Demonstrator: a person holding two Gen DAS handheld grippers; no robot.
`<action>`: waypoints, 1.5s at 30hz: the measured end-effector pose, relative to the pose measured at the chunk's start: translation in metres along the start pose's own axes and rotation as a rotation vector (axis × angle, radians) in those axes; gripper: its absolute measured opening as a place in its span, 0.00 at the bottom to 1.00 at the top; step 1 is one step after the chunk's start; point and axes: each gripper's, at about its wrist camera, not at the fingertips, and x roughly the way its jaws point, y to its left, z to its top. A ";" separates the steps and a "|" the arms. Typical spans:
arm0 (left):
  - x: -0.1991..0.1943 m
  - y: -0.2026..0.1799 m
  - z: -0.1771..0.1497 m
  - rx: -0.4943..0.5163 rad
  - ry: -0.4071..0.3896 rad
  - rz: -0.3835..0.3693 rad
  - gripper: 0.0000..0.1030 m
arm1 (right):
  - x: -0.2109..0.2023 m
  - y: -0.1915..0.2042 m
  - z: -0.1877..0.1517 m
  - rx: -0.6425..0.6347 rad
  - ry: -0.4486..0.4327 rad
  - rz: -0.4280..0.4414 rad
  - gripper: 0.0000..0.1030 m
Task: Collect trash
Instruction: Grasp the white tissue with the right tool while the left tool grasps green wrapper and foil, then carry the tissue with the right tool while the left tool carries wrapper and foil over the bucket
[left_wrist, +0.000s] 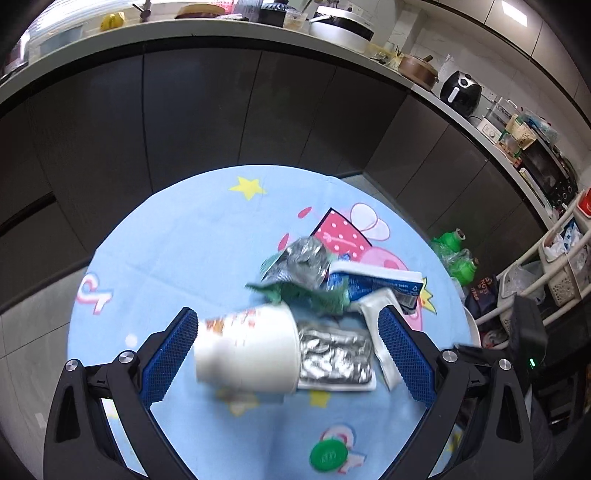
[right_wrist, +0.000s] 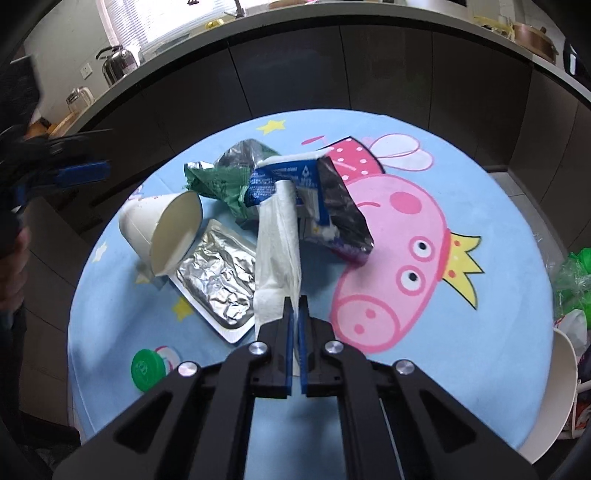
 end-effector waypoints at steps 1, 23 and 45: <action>0.008 0.000 0.007 0.007 0.014 -0.013 0.91 | -0.004 -0.001 -0.001 0.008 -0.007 -0.001 0.04; 0.106 0.003 0.047 0.122 0.277 0.002 0.00 | -0.050 -0.012 -0.015 0.082 -0.090 -0.051 0.04; -0.045 -0.135 -0.001 0.212 0.053 -0.160 0.00 | -0.157 -0.044 -0.045 0.182 -0.299 -0.134 0.04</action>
